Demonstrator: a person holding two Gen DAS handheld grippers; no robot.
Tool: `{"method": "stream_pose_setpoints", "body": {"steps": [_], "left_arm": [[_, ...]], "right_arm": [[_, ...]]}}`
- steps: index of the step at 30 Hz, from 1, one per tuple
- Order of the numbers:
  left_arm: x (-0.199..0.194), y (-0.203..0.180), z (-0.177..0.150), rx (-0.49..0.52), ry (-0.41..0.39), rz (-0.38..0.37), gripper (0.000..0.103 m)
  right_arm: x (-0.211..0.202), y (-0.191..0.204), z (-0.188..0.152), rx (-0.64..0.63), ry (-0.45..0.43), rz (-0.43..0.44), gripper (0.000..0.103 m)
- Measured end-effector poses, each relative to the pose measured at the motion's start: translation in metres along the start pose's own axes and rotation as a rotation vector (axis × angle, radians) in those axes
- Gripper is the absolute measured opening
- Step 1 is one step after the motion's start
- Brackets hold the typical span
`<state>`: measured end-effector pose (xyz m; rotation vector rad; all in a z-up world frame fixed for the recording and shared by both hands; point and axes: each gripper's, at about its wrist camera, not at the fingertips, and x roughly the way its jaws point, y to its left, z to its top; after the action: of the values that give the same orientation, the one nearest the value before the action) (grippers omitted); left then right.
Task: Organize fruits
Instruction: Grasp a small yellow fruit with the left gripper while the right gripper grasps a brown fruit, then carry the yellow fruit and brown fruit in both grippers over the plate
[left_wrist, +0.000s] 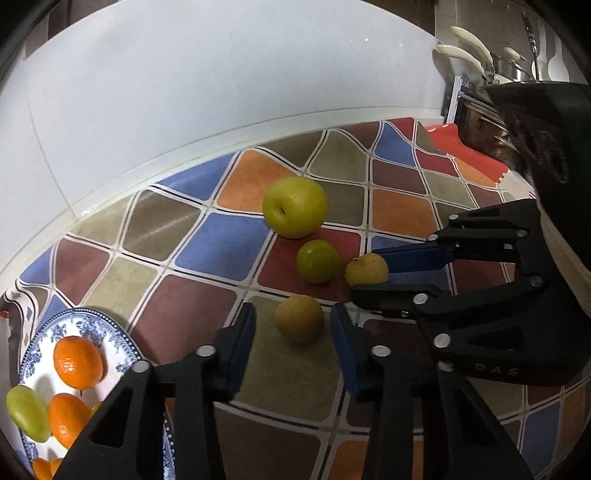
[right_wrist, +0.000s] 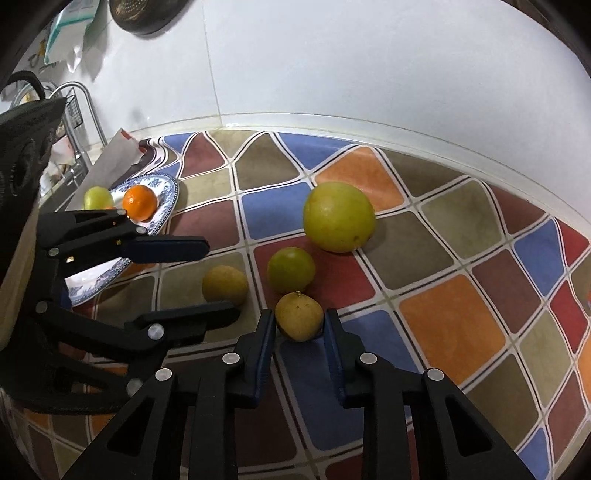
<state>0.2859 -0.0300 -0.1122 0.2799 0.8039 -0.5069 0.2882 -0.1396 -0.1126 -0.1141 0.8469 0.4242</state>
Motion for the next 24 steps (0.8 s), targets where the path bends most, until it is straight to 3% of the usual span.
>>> {"method": "stream_pose_setpoints", "body": {"steps": [2,9,24], "left_arm": [[0.001,-0.001,0.001,-0.001,0.005,-0.001,0.028],[-0.013,-0.005,-0.002,-0.017,-0.015,0.003,0.028],[-0.07,-0.011,-0.018,-0.132,-0.083,0.1,0.028]], "right_arm": [[-0.003,-0.001,-0.002,0.007,-0.003,-0.012,0.028],[-0.014,-0.004,-0.008,0.042,-0.01,-0.024,0.028],[-0.061,0.024,-0.009,0.03,-0.087,-0.018,0.028]]}}
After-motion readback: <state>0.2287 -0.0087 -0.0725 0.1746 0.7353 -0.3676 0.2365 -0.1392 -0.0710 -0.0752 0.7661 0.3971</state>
